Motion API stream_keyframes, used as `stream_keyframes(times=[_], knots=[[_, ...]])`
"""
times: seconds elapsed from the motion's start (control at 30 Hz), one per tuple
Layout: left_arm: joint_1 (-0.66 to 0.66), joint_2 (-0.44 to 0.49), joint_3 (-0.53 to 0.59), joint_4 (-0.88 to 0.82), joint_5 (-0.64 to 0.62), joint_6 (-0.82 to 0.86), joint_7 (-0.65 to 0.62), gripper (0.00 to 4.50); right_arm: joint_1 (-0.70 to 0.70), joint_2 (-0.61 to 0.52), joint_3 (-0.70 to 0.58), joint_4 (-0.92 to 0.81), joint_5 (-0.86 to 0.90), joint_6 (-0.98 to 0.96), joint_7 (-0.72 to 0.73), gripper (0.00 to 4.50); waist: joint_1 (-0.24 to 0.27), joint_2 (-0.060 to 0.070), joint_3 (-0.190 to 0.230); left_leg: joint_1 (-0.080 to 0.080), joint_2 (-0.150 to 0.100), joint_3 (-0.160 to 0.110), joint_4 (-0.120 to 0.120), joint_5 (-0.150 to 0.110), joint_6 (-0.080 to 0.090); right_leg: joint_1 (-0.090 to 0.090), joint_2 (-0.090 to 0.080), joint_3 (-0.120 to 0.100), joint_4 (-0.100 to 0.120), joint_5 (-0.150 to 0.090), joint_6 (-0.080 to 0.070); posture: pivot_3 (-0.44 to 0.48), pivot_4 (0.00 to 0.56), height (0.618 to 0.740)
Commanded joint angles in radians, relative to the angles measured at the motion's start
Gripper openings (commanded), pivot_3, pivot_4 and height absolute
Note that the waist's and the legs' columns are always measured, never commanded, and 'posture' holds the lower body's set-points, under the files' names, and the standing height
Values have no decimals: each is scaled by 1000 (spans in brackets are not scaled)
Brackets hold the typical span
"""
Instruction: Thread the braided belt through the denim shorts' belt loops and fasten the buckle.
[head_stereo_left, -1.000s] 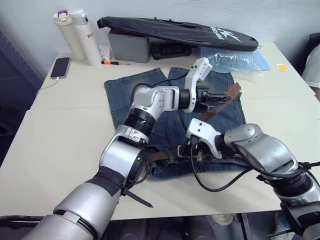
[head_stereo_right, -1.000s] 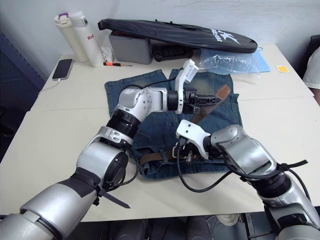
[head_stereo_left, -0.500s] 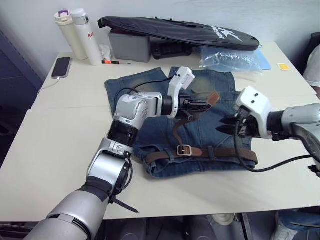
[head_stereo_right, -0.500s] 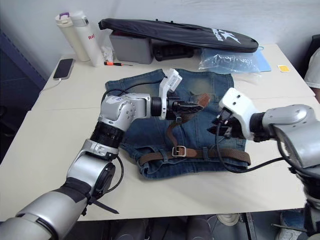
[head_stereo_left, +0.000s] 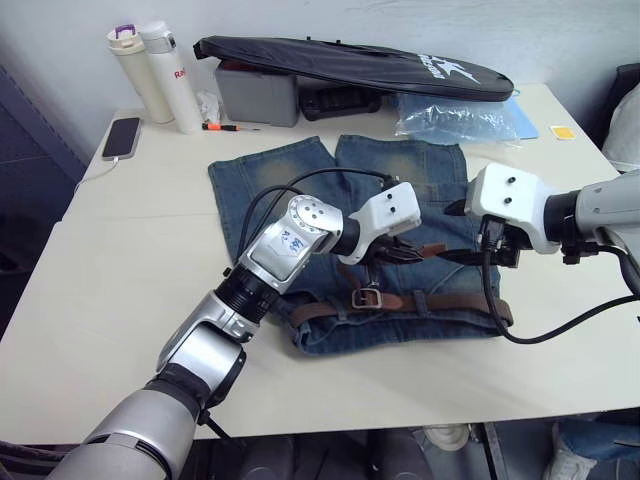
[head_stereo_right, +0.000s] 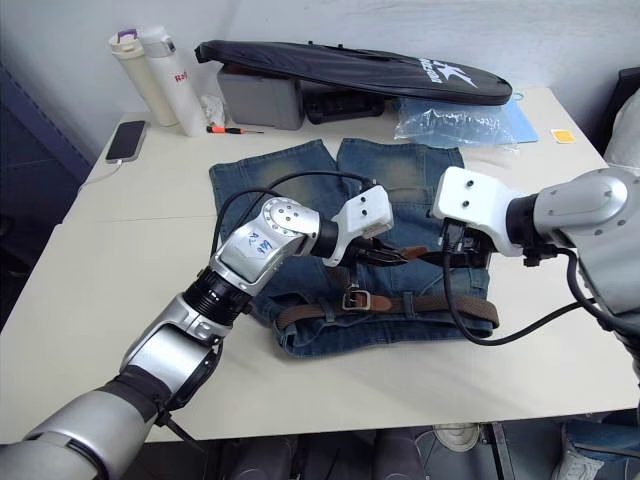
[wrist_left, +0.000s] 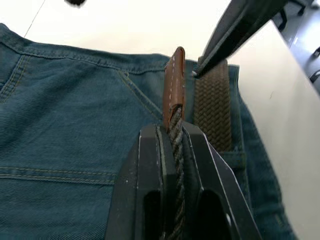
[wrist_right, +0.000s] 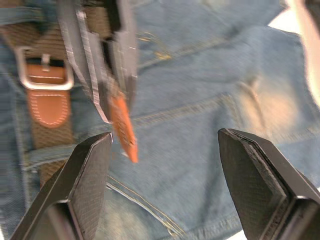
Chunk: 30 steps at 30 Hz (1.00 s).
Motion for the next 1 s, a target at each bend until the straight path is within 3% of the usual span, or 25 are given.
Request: stream_keyframes(times=[0.03, 0.07, 0.27, 0.37, 0.5, 0.57, 0.7, 1.0], knots=[[-13, -5, -3, -14, 29, -46, -15, 0, -6, 0, -13, -19, 17, 27, 20, 3074, 0, 1, 0, -1, 0, 0, 0, 0, 0, 0, 0, 0, 0, 1, 0, 0, 150, 740], [-13, -8, 1, -12, 31, -49, -18, 0, -5, 5, -11, -21, 21, 36, 22, 2813, 0, 1, 0, -1, 0, 0, 0, 0, 1, 0, 0, 0, 0, 1, 0, 0, 150, 740], [-18, -24, 19, -11, 27, -42, -40, 0, -3, 20, 3, -36, 25, 73, 21, 46, -2, 1, 0, -1, 0, 0, 2, 0, 1, 0, 0, 0, 0, 1, 0, 0, 150, 740], [-21, -16, 15, -9, 35, -33, -52, 0, -8, 27, -1, -42, 31, 91, 21, 46, -2, 1, 0, -1, 0, 0, 3, 0, 2, 0, 0, 0, 0, 2, 0, 0, 150, 740], [-24, 13, 39, -34, 6, 24, -96, 1614, 8, 15, -5, -47, 34, 106, 26, 0, -3, 1, -1, -1, 0, 0, 4, 0, 2, 0, 0, 0, 1, 2, 0, 0, 150, 740], [-28, 32, 50, -29, 29, -14, -84, 2173, 19, 6, -11, -52, 36, 113, 29, 0, -3, 2, -1, -1, 0, 0, 4, 0, 2, 0, 0, 0, 1, 2, 0, 0, 150, 740], [-36, 77, 17, 46, 132, -175, -44, 3936, 28, 5, -21, -65, 47, 131, 27, 0, -3, 3, -2, -1, 0, 0, 4, 0, 2, 0, 0, 0, 2, 2, -1, 0, 150, 740], [-33, 66, 3, 76, 177, -251, -82, 3936, 26, 8, -23, -75, 57, 147, 15, 0, -1, 6, -4, -2, 0, 0, 5, 0, 3, 0, 0, 0, 1, 3, 0, 0, 150, 740]])
